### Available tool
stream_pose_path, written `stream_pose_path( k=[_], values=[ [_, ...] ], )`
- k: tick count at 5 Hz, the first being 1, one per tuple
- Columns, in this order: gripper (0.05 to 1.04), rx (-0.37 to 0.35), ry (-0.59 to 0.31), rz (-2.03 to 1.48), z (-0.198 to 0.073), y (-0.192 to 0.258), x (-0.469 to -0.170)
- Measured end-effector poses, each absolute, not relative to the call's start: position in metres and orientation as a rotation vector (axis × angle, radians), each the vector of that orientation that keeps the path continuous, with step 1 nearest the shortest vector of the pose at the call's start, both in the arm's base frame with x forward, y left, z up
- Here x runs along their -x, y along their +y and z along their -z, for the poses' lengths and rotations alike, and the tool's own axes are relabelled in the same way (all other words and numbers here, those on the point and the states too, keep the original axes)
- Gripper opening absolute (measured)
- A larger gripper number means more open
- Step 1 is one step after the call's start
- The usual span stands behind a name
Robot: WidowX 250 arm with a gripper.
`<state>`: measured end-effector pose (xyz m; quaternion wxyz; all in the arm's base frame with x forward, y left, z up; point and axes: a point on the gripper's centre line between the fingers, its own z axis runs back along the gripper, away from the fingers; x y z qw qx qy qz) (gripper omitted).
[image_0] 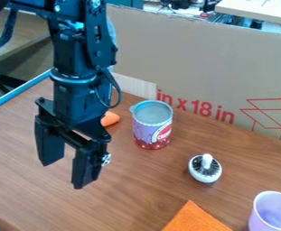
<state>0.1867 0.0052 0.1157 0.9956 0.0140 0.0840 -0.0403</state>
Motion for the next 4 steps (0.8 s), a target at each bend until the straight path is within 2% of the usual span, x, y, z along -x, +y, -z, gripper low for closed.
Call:
stream_pose_path(
  k=[1,3,4],
  values=[
    [1.001,-0.023,0.182,0.08,-0.113,0.004,-0.186],
    [1.001,0.085,0.093,0.269,-0.128,-0.079,-0.213],
    [1.001,0.092,0.034,0.308,-0.13,-0.114,-0.234]
  ],
)
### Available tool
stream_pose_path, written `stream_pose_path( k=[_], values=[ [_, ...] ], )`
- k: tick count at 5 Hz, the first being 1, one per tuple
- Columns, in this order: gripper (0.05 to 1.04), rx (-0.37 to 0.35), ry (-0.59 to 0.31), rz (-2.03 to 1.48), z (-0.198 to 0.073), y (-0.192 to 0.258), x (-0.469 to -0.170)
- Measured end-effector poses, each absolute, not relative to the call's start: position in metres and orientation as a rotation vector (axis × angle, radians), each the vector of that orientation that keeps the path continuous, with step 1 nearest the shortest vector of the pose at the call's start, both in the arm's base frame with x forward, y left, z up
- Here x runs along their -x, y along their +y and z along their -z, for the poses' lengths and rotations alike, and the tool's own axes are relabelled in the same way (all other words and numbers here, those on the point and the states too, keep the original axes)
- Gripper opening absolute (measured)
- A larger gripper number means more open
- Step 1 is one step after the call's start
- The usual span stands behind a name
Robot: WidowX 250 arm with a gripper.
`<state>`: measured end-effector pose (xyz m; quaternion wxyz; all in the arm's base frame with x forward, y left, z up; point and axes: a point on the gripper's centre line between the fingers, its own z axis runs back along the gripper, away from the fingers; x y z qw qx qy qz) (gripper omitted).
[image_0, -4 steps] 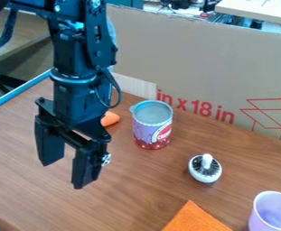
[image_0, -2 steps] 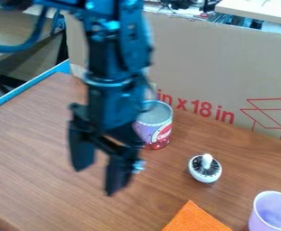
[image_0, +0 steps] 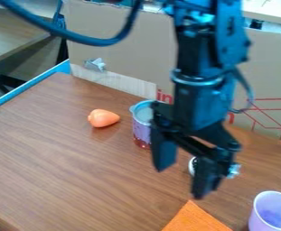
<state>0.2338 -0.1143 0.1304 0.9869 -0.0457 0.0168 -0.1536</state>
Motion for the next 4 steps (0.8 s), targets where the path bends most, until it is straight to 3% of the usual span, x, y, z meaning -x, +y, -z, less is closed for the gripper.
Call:
stream_pose_path(
  k=[2,4],
  values=[
    [1.001,0.037,-0.027,0.306,-0.104,-0.161,-0.279],
    [1.001,0.035,-0.013,0.268,-0.083,-0.17,-0.294]
  ],
)
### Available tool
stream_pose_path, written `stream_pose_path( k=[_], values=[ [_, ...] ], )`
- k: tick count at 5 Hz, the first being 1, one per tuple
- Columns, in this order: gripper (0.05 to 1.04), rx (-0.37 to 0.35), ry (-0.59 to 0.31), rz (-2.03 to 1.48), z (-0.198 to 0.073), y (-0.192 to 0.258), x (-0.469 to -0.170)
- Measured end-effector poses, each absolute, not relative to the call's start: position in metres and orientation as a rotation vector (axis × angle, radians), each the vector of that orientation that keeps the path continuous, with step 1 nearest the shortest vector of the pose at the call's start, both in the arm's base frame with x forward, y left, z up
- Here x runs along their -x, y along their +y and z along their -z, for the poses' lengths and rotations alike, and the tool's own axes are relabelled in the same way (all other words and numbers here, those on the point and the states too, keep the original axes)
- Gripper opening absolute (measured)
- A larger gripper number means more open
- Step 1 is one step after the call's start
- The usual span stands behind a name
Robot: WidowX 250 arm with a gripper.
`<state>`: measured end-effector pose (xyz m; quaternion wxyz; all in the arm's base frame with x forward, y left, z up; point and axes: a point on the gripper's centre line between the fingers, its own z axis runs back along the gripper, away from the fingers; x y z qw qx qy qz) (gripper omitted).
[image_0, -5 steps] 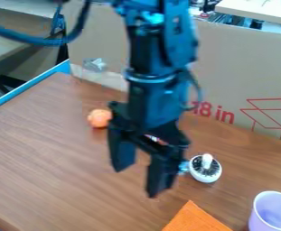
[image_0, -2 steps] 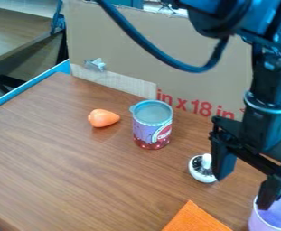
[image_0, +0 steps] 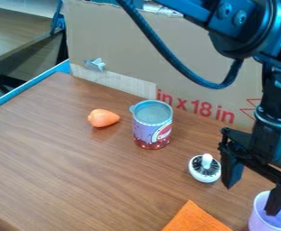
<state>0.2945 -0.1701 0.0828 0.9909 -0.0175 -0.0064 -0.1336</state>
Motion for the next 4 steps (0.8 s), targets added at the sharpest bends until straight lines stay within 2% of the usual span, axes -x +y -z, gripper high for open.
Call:
stream_pose_path(
  k=[2,3,4],
  values=[
    [1.001,0.052,-0.021,0.27,-0.055,-0.178,-0.304],
    [0.964,0.052,-0.02,0.263,-0.046,-0.181,-0.309],
    [0.688,0.043,-0.004,0.243,-0.044,-0.181,-0.311]
  ],
)
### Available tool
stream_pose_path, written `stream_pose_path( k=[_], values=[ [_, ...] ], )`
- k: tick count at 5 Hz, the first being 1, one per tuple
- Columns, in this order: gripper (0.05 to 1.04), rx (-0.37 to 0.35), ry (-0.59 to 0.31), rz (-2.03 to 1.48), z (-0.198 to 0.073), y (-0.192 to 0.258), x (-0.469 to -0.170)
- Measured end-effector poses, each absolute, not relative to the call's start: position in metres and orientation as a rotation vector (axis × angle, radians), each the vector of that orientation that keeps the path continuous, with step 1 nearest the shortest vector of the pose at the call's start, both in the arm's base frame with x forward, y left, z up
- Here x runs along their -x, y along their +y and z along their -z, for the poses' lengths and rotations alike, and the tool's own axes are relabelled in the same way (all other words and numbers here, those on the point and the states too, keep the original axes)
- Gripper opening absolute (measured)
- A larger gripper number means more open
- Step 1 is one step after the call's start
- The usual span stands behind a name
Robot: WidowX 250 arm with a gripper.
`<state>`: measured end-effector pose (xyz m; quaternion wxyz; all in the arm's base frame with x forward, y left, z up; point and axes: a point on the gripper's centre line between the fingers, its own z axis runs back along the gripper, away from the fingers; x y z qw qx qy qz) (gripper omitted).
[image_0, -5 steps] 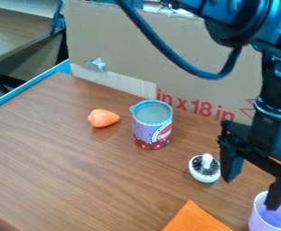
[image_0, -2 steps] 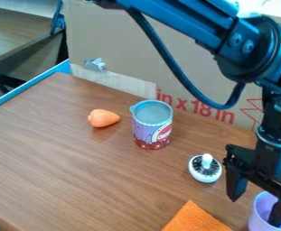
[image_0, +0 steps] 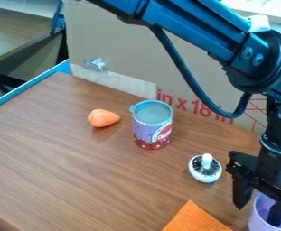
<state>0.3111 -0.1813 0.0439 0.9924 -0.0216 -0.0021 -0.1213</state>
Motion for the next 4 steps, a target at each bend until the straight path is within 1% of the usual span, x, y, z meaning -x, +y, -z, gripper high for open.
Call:
stream_pose_path(
  k=[1,2,3,4],
  values=[
    [0.391,0.039,0.007,0.243,-0.043,-0.18,-0.309],
    [0.175,0.055,0.024,0.268,-0.044,-0.182,-0.306],
    [0.098,0.072,0.011,0.337,-0.068,-0.18,-0.299],
    [0.095,0.072,-0.093,0.26,-0.103,-0.159,-0.276]
  ],
)
